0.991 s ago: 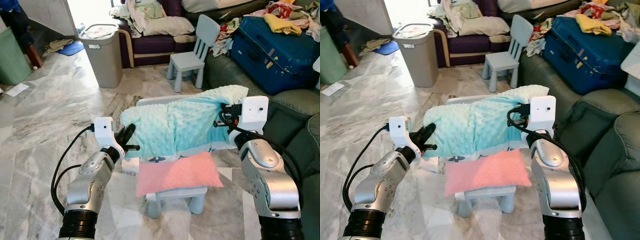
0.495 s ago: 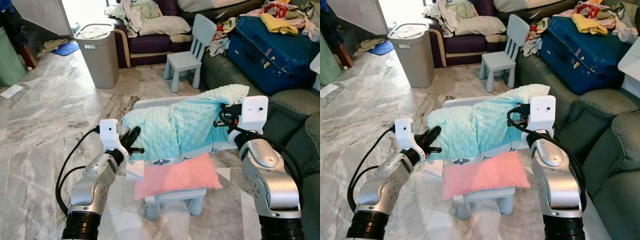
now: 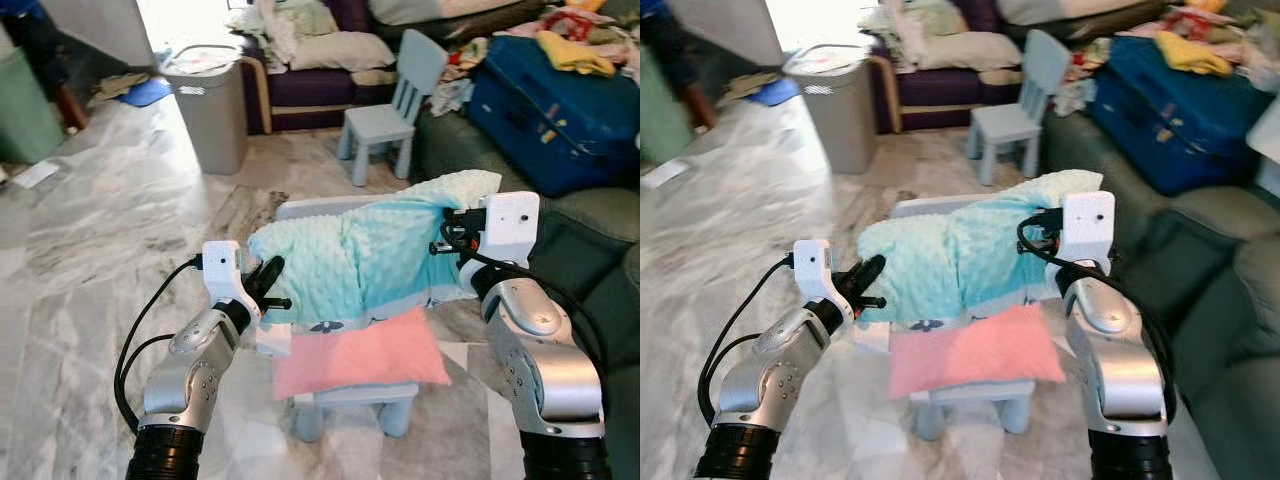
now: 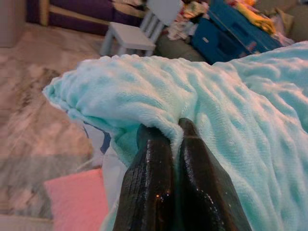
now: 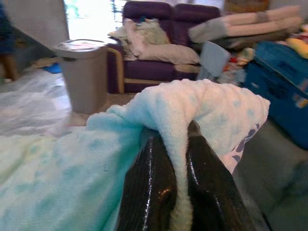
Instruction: Move the pillow to the sofa
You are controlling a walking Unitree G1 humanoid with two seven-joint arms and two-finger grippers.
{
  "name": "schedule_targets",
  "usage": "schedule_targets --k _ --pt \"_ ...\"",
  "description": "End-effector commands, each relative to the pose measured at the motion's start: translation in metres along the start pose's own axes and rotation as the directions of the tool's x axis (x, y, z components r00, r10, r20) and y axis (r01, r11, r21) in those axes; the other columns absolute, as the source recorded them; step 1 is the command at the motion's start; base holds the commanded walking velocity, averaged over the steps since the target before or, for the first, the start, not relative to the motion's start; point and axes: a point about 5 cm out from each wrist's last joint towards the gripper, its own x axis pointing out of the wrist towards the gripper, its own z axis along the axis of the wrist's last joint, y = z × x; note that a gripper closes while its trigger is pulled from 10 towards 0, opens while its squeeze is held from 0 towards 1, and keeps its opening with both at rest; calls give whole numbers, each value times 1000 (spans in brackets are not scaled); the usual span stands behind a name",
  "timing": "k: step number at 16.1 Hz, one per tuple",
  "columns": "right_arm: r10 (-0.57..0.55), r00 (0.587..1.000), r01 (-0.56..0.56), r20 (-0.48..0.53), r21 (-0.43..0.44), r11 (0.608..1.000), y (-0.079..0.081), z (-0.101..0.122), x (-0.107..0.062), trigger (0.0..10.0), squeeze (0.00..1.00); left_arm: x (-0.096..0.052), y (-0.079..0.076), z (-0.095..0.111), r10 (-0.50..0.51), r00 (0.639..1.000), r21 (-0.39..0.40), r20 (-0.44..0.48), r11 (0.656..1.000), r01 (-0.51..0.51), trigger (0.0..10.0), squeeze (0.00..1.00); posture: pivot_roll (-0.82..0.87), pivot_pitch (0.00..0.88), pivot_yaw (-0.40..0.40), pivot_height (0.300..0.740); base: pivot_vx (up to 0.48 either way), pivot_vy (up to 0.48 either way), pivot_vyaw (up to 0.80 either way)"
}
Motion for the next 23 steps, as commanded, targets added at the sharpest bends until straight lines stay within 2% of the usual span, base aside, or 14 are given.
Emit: schedule_targets --k 1,10,21,23 --pt "13 999 -13 46 1 1000 2 11 -1 10000 0 -1 -2 5 -14 1000 9 15 1000 13 10000 0 -121 0 23 740 0 0 0" --pt "13 999 -14 42 3 1000 2 11 -2 10000 0 -1 -2 3 -8 1000 -1 11 1000 8 10000 0 -127 0 23 740 0 -290 0" --pt "16 999 -16 38 0 1000 1 11 -3 10000 0 0 -1 3 -1 1000 -5 9 1000 1 10000 0 -129 0 21 740 0 -325 -651" --pt "17 999 -17 40 2 1000 2 12 -3 10000 0 -1 2 6 7 1000 -27 29 1000 -6 10000 0 -128 0 22 740 0 0 -203"
